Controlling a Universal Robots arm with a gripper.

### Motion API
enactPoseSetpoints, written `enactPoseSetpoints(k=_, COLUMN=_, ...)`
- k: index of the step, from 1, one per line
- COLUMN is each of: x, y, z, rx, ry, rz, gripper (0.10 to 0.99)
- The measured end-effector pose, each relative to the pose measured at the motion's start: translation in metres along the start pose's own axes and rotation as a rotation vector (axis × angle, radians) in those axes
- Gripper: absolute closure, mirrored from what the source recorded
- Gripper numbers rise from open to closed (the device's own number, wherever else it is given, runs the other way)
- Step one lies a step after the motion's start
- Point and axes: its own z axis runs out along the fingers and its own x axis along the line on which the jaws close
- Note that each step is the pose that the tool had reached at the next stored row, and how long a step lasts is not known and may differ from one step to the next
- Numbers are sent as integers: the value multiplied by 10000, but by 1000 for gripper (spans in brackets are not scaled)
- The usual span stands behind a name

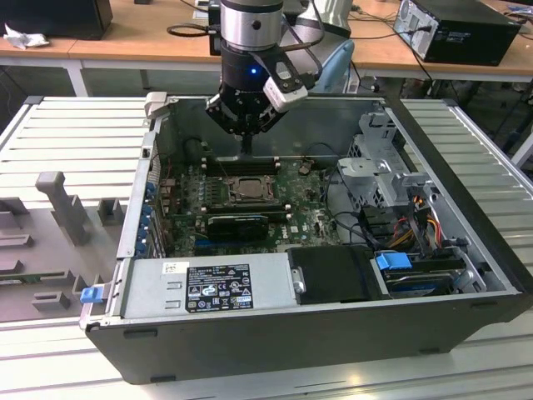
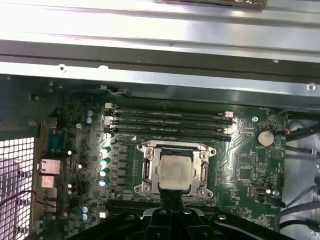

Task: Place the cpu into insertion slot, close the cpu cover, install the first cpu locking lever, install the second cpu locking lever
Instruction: 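Install the first cpu locking lever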

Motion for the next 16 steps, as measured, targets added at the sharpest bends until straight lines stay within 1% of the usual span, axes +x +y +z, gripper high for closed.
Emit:
enactPoseSetpoints(k=1, x=27, y=2, z=4, rx=-15, ry=0, rz=-4, gripper=980)
enactPoseSetpoints(k=2, x=68, y=5, z=14, rx=-64, ry=-4, rz=-4, gripper=980)
enactPoseSetpoints(k=4, x=133, y=8, z=53, rx=-66, ry=11, rz=12, gripper=980)
enactPoseSetpoints(k=9, x=235, y=15, z=130, rx=-67, ry=23, rz=18, gripper=980)
enactPoseSetpoints(k=10, x=273, y=17, z=138, rx=-66, ry=25, rz=17, gripper=980)
enactPoseSetpoints(k=11, x=349, y=22, z=151, rx=-66, ry=24, rz=19, gripper=980)
enactPoseSetpoints(k=13, x=416, y=27, z=165, rx=-67, ry=23, rz=18, gripper=980)
enactPoseSetpoints(k=14, x=468, y=30, z=180, rx=-68, ry=23, rz=19, gripper=980)
enactPoseSetpoints(k=16, x=536, y=35, z=213, rx=-68, ry=23, rz=21, gripper=980)
